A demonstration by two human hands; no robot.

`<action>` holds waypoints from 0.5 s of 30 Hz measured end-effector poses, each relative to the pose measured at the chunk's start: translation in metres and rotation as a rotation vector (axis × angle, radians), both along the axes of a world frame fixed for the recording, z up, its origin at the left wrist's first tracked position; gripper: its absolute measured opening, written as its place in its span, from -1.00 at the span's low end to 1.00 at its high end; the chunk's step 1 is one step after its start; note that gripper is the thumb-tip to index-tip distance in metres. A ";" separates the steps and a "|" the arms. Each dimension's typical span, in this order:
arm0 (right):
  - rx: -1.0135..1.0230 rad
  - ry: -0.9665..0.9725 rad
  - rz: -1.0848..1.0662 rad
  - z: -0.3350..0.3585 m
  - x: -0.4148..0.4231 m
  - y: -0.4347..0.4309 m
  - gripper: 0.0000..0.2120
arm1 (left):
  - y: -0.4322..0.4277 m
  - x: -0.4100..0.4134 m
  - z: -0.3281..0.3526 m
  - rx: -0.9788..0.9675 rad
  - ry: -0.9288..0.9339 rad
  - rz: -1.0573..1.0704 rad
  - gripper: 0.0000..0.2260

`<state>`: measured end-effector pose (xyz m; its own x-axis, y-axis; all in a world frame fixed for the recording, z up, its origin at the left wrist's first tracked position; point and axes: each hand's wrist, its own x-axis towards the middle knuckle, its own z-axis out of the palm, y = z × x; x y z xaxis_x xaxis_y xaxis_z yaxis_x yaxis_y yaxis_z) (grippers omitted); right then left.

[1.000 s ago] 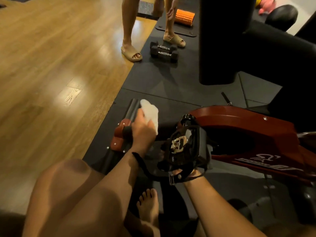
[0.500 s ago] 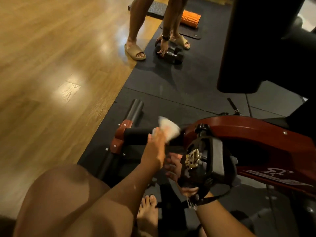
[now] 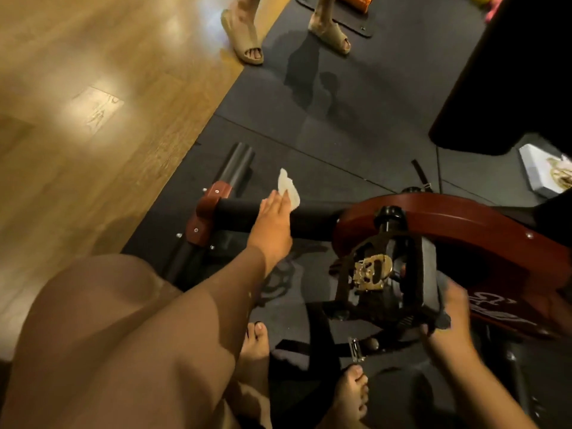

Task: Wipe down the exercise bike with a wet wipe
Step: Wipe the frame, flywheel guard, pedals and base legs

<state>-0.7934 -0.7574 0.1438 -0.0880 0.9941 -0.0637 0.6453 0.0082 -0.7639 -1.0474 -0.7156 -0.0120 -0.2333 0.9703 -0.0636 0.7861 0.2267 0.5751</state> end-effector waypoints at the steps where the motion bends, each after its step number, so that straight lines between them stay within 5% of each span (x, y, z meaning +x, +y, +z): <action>1: 0.099 -0.075 -0.023 0.013 0.003 0.002 -0.77 | -0.004 0.004 0.004 0.007 0.013 -0.019 -0.30; 5: 0.493 -0.456 0.198 0.085 0.011 0.033 -0.78 | -0.004 0.044 0.022 0.138 -0.011 -0.272 -0.32; 7: 0.582 -0.750 0.440 0.107 -0.018 0.059 -0.72 | -0.004 0.047 0.028 0.168 -0.137 -0.285 -0.20; 9: 0.662 -0.972 0.659 0.115 -0.059 0.075 -0.71 | -0.005 0.037 0.027 0.183 -0.062 -0.216 -0.21; 12: 0.365 -1.151 0.895 0.114 -0.093 0.084 -0.62 | 0.000 0.007 0.003 0.151 -0.007 0.004 -0.26; 15: 0.194 -1.278 0.915 0.115 -0.082 0.103 -0.51 | 0.005 -0.035 -0.012 -0.007 0.059 0.040 -0.38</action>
